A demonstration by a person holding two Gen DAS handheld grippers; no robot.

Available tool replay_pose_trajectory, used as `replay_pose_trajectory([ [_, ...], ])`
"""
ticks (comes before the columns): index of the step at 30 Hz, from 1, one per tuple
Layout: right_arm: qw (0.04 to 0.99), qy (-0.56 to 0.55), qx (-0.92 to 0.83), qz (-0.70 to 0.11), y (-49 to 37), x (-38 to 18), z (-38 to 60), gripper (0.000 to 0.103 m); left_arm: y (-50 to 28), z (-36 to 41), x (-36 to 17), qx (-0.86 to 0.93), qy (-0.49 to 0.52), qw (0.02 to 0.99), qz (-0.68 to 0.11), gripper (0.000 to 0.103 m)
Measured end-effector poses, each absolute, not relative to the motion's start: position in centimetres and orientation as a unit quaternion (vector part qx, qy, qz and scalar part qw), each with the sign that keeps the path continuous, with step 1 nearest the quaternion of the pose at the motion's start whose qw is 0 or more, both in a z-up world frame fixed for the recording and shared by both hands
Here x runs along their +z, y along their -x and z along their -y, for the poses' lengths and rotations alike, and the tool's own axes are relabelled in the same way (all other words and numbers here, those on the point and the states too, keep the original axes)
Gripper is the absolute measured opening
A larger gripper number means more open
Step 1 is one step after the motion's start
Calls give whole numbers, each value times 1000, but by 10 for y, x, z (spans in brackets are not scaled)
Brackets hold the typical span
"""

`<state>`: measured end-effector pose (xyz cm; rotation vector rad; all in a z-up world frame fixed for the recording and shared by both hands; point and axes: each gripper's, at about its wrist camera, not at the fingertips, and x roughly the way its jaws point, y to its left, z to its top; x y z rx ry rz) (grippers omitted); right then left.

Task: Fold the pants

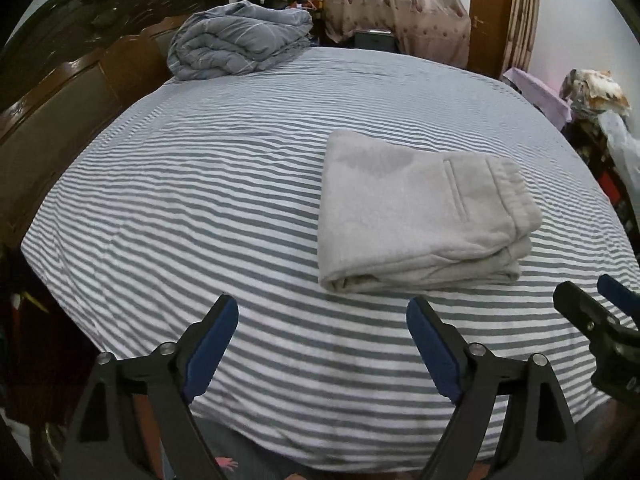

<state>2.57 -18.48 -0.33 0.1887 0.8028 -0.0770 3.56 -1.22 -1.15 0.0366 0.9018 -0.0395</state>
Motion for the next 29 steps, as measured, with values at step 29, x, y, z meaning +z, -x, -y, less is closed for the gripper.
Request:
replay_pose_trajectory([
  [29, 918, -90, -17, -386, -9, -2, 166, 102, 2, 22, -2, -15, -18, 913, -407, 86],
])
